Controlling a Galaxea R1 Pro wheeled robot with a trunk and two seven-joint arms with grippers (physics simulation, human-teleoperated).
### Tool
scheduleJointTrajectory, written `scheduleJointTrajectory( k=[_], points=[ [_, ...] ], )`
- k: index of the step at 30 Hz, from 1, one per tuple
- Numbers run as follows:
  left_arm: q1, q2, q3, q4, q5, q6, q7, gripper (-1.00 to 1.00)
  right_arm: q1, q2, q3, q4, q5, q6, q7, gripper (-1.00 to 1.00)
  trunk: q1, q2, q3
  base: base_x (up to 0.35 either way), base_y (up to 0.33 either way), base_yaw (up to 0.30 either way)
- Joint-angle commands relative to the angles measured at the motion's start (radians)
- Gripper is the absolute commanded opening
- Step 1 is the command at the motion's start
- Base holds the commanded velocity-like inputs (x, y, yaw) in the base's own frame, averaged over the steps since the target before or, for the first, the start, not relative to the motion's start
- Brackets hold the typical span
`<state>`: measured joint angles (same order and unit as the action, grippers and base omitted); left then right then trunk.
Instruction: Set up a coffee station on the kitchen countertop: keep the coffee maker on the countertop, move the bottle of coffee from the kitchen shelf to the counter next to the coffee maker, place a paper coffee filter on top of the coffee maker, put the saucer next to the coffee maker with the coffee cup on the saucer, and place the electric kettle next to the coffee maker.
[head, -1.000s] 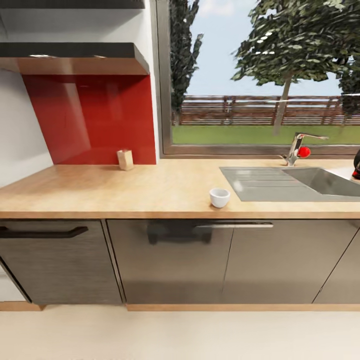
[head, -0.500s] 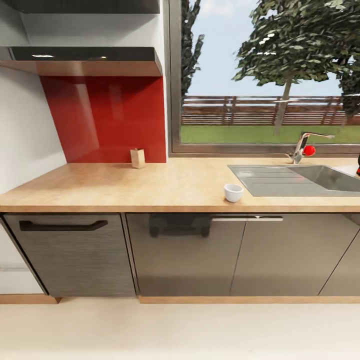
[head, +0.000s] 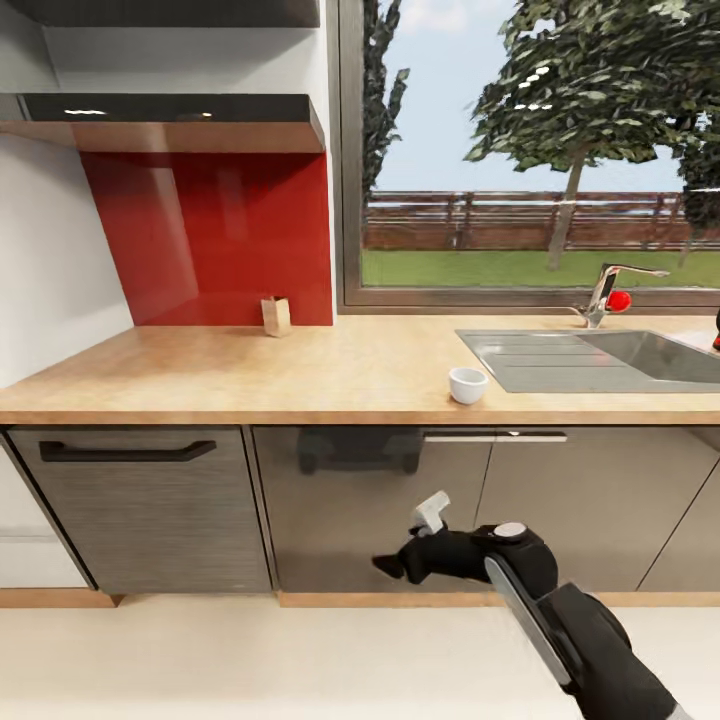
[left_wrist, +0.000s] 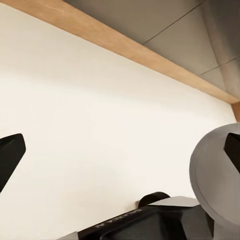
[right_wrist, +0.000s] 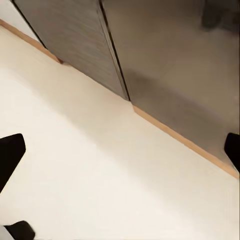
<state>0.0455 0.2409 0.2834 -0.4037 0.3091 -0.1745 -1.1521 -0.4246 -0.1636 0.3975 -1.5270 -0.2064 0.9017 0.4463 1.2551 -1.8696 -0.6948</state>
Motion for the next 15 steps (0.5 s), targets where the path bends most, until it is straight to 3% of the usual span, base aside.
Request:
scheduleJointTrajectory(
  k=[1,4,7,10,12,15],
  points=[
    [0.001,0.000,0.001,-0.001,0.001,-0.006,0.000,1.00,-0.065,-0.004,-0.008,-0.005,-0.008,0.042,0.027,1.00,0.000,0.000,-0.001,0.000,0.000,0.000],
    [0.001,0.000,0.001,-0.001,0.001,-0.006,0.002,1.00,-0.151,-0.016,-0.032,-0.008,-0.015,0.074,0.091,1.00,0.000,0.000,-0.001,0.000,0.000,0.000],
    [0.001,0.000,0.002,-0.001,0.001,-0.006,0.002,1.00,-0.277,-0.060,-0.061,-0.011,-0.019,0.097,0.183,1.00,0.000,0.000,-0.001,0.000,0.000,0.000],
    [0.001,0.000,0.002,-0.002,0.001,-0.005,0.002,1.00,-0.344,-0.085,-0.069,-0.011,-0.022,0.103,0.208,1.00,0.000,0.000,-0.001,0.000,0.000,0.000],
    [0.001,0.000,0.002,-0.002,0.001,-0.005,0.004,1.00,-0.471,-0.133,-0.074,-0.010,-0.034,0.108,0.233,1.00,0.000,0.000,-0.001,0.000,0.000,0.000],
    [0.001,0.000,0.002,-0.003,0.001,-0.005,0.004,1.00,-0.561,-0.162,-0.075,-0.008,-0.042,0.110,0.248,1.00,0.000,0.000,-0.001,0.000,0.000,0.000]
  ],
)
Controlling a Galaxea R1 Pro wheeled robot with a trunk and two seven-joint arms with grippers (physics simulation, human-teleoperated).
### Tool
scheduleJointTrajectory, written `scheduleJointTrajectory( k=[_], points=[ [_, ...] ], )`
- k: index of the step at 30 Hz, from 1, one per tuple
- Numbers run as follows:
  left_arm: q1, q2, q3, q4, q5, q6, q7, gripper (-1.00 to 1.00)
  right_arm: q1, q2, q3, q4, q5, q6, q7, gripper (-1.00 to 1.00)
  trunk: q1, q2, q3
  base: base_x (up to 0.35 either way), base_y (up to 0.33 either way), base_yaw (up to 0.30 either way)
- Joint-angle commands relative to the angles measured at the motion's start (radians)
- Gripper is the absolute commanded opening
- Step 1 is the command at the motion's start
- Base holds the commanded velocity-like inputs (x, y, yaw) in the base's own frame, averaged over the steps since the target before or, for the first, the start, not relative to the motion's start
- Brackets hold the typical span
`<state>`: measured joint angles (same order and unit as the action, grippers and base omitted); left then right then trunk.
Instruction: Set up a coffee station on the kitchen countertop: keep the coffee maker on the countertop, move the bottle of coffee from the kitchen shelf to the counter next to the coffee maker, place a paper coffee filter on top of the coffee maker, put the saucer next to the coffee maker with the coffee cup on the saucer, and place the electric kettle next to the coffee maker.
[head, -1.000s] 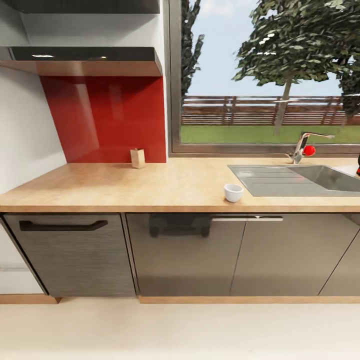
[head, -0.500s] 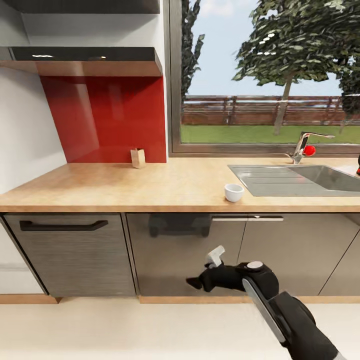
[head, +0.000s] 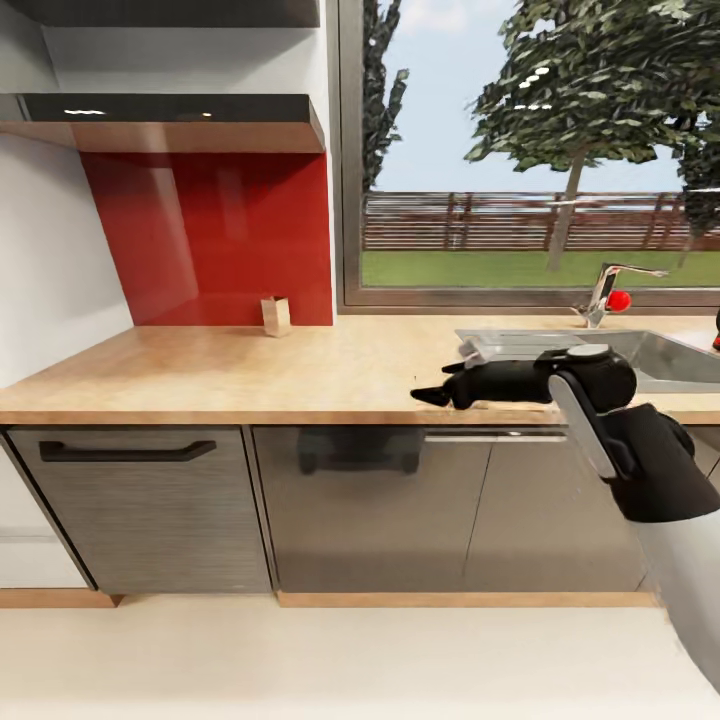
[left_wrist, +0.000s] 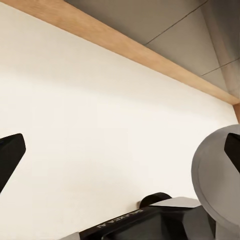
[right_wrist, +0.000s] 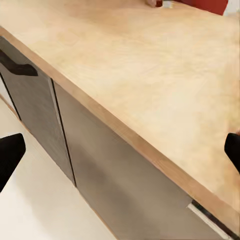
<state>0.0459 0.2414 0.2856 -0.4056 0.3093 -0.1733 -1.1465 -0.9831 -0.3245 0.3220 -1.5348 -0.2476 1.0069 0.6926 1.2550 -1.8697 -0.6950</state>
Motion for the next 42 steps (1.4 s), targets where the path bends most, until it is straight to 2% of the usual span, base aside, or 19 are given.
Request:
scheduleJointTrajectory(
  k=[1,3,5,6,9,10,11,12,14,15,17,18,19,20,22,26,40,42],
  points=[
    [0.000,0.000,0.000,-0.001,0.001,-0.006,-0.001,1.00,-0.057,-0.016,0.001,0.003,-0.004,0.006,0.007,1.00,0.000,0.000,-0.001,0.000,0.000,0.000],
    [0.000,0.001,0.000,-0.001,0.001,-0.006,-0.001,1.00,-0.164,-0.035,0.000,0.028,-0.005,0.007,0.012,1.00,0.000,0.000,-0.001,0.000,0.000,0.000],
    [0.000,0.001,0.000,-0.001,0.001,-0.006,-0.001,1.00,-0.218,-0.042,0.000,0.058,-0.005,0.008,0.014,1.00,0.000,0.000,-0.001,0.000,0.000,0.000],
    [0.000,0.001,0.000,-0.001,0.001,-0.006,-0.001,1.00,-0.272,-0.051,0.000,0.096,-0.005,0.008,0.015,1.00,0.000,0.000,-0.001,0.000,0.000,0.000],
    [0.000,0.001,0.000,-0.001,0.001,-0.006,-0.001,1.00,-0.357,-0.065,0.000,0.169,-0.004,0.008,0.015,1.00,0.000,0.000,-0.001,0.000,0.000,0.000],
    [0.000,0.001,0.000,-0.001,0.001,-0.006,-0.001,1.00,-0.414,-0.071,0.000,0.237,-0.002,0.008,0.014,1.00,0.000,0.000,-0.001,0.000,0.000,0.000],
    [0.000,0.001,0.000,-0.001,0.001,-0.006,-0.001,1.00,-0.440,-0.073,0.000,0.274,0.001,0.008,0.014,1.00,0.000,0.000,-0.001,0.000,0.000,0.000],
    [0.000,0.001,0.000,-0.001,0.001,-0.006,-0.001,1.00,-0.483,-0.076,0.002,0.353,0.014,0.007,0.012,1.00,0.000,0.000,-0.001,0.000,0.000,0.000],
    [0.000,0.001,0.000,-0.001,0.001,-0.006,-0.001,1.00,-0.515,-0.078,0.003,0.436,0.044,0.006,0.011,1.00,0.000,0.000,-0.001,0.000,0.000,0.000],
    [0.000,0.001,0.000,-0.001,0.001,-0.006,-0.001,1.00,-0.541,-0.079,0.004,0.515,0.093,0.005,0.010,1.00,0.000,0.000,-0.001,0.000,0.000,0.000],
    [0.000,0.001,0.000,-0.001,0.001,-0.006,-0.001,1.00,-0.559,-0.078,0.005,0.586,0.153,0.004,0.010,1.00,0.000,0.000,-0.001,0.000,0.000,0.000],
    [0.000,0.001,0.000,-0.001,0.001,-0.006,-0.001,1.00,-0.572,-0.076,0.006,0.652,0.219,0.003,0.012,1.00,0.000,0.000,-0.001,0.000,0.000,0.000],
    [0.000,0.001,0.000,-0.001,0.001,-0.006,-0.001,1.00,-0.576,-0.076,0.006,0.677,0.245,0.003,0.013,1.00,0.000,0.000,-0.001,0.000,0.000,0.000],
    [0.000,0.003,0.006,-0.003,0.001,-0.006,-0.007,1.00,-0.582,-0.070,0.012,0.682,0.252,-0.004,0.019,1.00,0.000,0.000,-0.001,0.000,0.000,0.000],
    [0.003,0.000,0.017,-0.003,0.003,-0.005,-0.008,1.00,-0.570,-0.069,0.023,0.693,0.257,0.004,0.030,1.00,0.000,0.000,-0.001,0.000,0.000,0.000],
    [0.003,0.000,0.017,-0.003,0.003,-0.005,-0.008,1.00,-0.569,-0.069,0.045,0.715,0.257,0.004,0.053,1.00,0.000,0.000,-0.001,0.000,0.000,0.000],
    [0.003,0.000,0.017,-0.003,0.003,-0.005,-0.008,1.00,-0.569,-0.069,0.045,0.744,0.257,0.004,0.069,1.00,0.000,0.000,-0.001,0.000,0.000,0.000],
    [0.003,0.000,0.014,-0.003,0.003,-0.005,-0.005,1.00,-0.563,-0.070,0.033,0.745,0.247,0.004,0.057,1.00,0.000,0.000,-0.001,0.000,0.000,0.000]
  ],
)
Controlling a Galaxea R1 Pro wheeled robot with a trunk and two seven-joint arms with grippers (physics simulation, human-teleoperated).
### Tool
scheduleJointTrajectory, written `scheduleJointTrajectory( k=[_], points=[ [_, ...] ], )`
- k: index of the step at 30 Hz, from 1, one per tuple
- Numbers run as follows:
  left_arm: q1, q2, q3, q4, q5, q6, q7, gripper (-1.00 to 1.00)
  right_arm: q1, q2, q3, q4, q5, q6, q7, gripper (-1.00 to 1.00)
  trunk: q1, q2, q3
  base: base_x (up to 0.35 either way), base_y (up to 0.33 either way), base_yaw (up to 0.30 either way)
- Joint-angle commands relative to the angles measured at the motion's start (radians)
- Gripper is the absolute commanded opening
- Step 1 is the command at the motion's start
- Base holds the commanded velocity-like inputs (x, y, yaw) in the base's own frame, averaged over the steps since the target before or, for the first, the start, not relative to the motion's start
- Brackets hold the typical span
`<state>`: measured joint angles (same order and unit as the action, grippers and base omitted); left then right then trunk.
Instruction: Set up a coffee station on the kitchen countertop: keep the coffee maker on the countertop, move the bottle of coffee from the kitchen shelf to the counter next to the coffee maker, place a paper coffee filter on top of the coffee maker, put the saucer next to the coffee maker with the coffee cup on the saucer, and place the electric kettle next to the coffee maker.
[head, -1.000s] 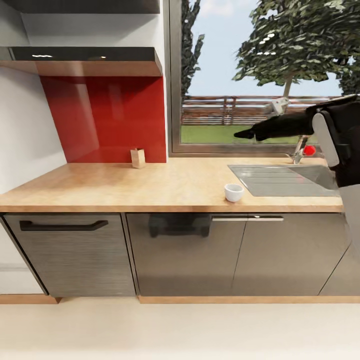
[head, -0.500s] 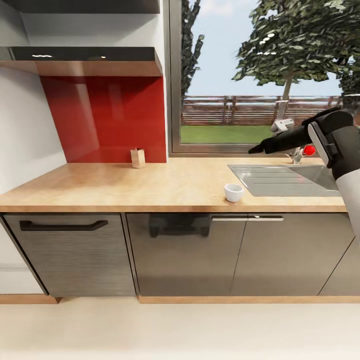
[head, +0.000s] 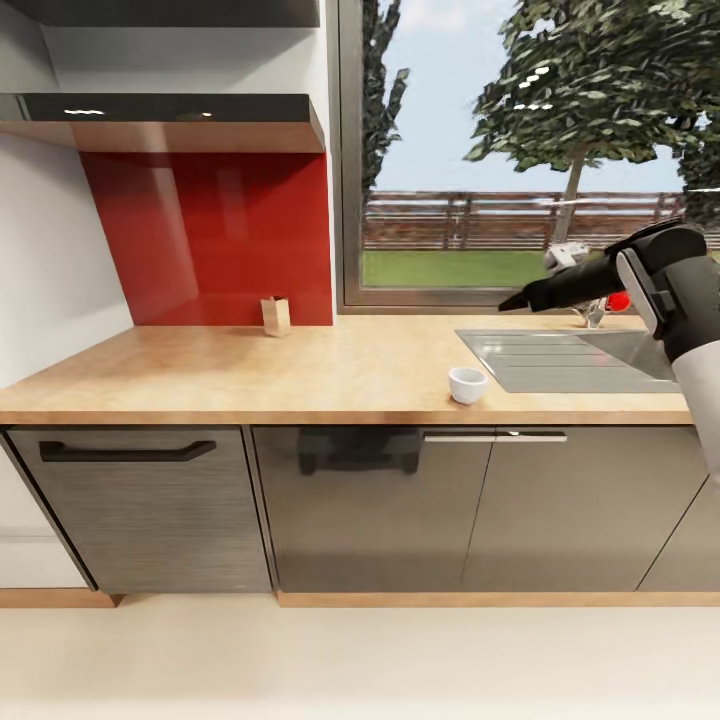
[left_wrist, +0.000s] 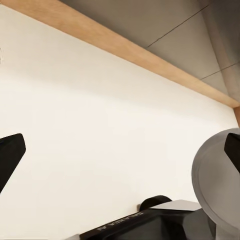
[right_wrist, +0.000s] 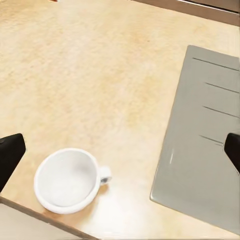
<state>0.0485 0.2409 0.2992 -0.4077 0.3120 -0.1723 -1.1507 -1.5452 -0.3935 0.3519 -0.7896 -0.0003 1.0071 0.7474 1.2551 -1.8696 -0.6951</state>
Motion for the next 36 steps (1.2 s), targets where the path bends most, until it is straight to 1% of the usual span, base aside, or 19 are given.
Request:
scheduleJointTrajectory(
  k=[1,3,5,6,8,9,12,18,28,33,36],
  points=[
    [0.000,0.001,-0.001,0.000,0.001,-0.007,0.000,1.00,0.005,0.003,-0.002,0.005,-0.006,0.002,-0.003,1.00,0.000,0.000,-0.001,0.000,0.000,0.000],
    [0.000,0.001,-0.002,0.001,0.001,-0.006,0.002,1.00,0.016,0.009,-0.013,0.016,-0.012,0.002,-0.014,1.00,0.000,0.000,-0.001,0.000,0.000,0.000],
    [0.000,0.001,-0.002,0.001,0.001,-0.006,0.002,1.00,0.027,0.012,-0.015,0.028,-0.013,0.001,-0.022,1.00,0.000,0.000,-0.001,0.000,0.000,0.000],
    [0.001,0.001,-0.003,0.001,0.001,-0.006,0.003,1.00,0.032,0.017,-0.016,0.173,-0.015,0.001,-0.023,1.00,0.000,0.000,-0.001,0.000,0.000,0.000],
    [0.001,0.001,-0.003,0.001,0.001,-0.007,0.003,1.00,0.033,0.020,-0.017,0.190,-0.015,0.001,-0.024,1.00,0.000,0.000,-0.001,0.000,0.000,0.000],
    [0.001,0.001,-0.003,0.001,0.001,-0.007,0.003,1.00,0.034,0.023,-0.017,0.214,-0.016,0.001,-0.024,1.00,0.000,0.000,-0.001,0.000,0.000,0.000],
    [0.001,0.001,-0.003,0.001,0.001,-0.007,0.003,1.00,0.035,0.027,-0.017,0.230,-0.016,0.001,-0.019,1.00,0.000,0.000,-0.001,0.000,0.000,0.000],
    [0.001,0.001,-0.003,0.001,0.001,-0.006,0.003,1.00,0.036,0.037,-0.017,0.259,-0.015,0.001,0.016,1.00,0.000,0.000,-0.001,0.000,0.000,0.000],
    [0.001,0.001,-0.003,0.001,0.001,-0.007,0.003,1.00,0.036,0.039,-0.016,0.280,-0.015,0.001,0.026,1.00,0.000,0.000,-0.001,0.000,0.000,0.000],
    [0.001,0.001,-0.003,0.001,0.001,-0.007,0.003,1.00,0.036,0.058,-0.016,0.283,-0.015,0.002,0.027,1.00,0.000,0.000,-0.001,0.000,0.000,0.000],
    [0.001,0.001,-0.003,0.001,0.001,-0.006,0.003,1.00,0.036,0.062,-0.016,0.284,-0.015,0.002,0.027,1.00,0.000,0.000,-0.001,0.000,0.000,0.000]
  ],
)
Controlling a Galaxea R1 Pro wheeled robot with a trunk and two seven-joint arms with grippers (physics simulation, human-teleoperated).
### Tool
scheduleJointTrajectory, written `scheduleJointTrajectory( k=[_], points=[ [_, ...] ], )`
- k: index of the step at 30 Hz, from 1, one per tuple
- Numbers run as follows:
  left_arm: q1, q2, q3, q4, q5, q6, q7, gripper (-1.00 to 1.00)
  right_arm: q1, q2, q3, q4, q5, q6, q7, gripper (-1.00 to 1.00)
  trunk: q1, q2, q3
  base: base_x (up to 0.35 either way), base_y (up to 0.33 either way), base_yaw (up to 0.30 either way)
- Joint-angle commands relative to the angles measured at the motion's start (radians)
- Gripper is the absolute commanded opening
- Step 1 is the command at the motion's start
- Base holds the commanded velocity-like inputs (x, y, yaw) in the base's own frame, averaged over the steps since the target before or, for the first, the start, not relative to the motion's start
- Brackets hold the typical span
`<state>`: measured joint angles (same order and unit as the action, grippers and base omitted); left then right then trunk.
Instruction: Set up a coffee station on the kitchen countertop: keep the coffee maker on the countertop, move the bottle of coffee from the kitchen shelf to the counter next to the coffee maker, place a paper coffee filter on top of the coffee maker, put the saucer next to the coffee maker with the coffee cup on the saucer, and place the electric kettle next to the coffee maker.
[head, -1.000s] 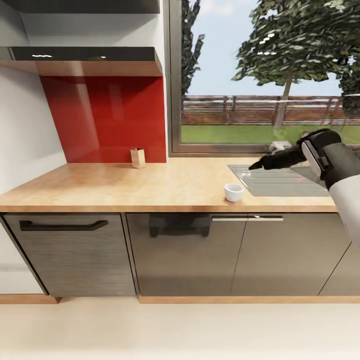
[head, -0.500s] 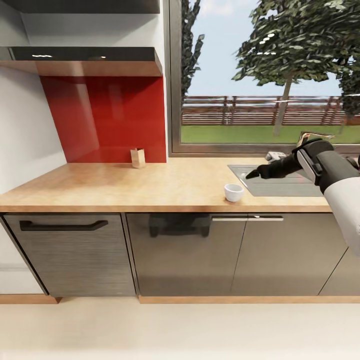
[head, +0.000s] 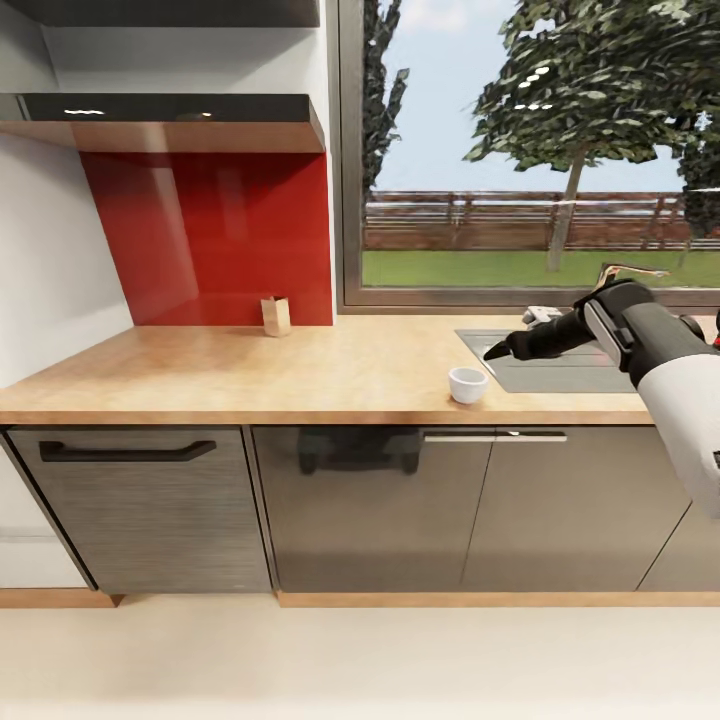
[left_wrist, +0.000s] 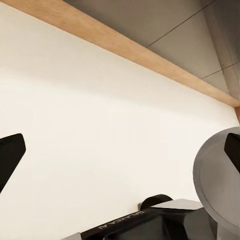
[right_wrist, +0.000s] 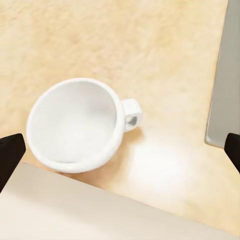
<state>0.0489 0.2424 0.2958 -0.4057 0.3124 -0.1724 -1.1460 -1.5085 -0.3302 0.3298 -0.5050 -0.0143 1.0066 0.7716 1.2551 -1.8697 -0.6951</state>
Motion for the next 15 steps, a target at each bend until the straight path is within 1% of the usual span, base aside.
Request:
scheduleJointTrajectory(
  k=[1,9,15],
  points=[
    [0.000,0.000,0.000,-0.001,0.001,-0.006,-0.001,1.00,-0.001,-0.001,0.006,0.000,-0.001,0.003,0.003,1.00,0.000,0.000,-0.001,0.000,0.000,0.000],
    [0.000,0.000,0.000,-0.001,0.001,-0.006,-0.001,1.00,-0.001,0.003,0.006,0.004,0.000,0.003,0.003,1.00,0.000,0.000,-0.001,0.000,0.000,0.000],
    [0.000,0.000,0.000,-0.001,0.001,-0.006,-0.001,1.00,-0.001,0.018,0.006,0.006,0.004,0.003,0.003,1.00,0.000,0.000,-0.001,0.000,0.000,0.000]
  ],
)
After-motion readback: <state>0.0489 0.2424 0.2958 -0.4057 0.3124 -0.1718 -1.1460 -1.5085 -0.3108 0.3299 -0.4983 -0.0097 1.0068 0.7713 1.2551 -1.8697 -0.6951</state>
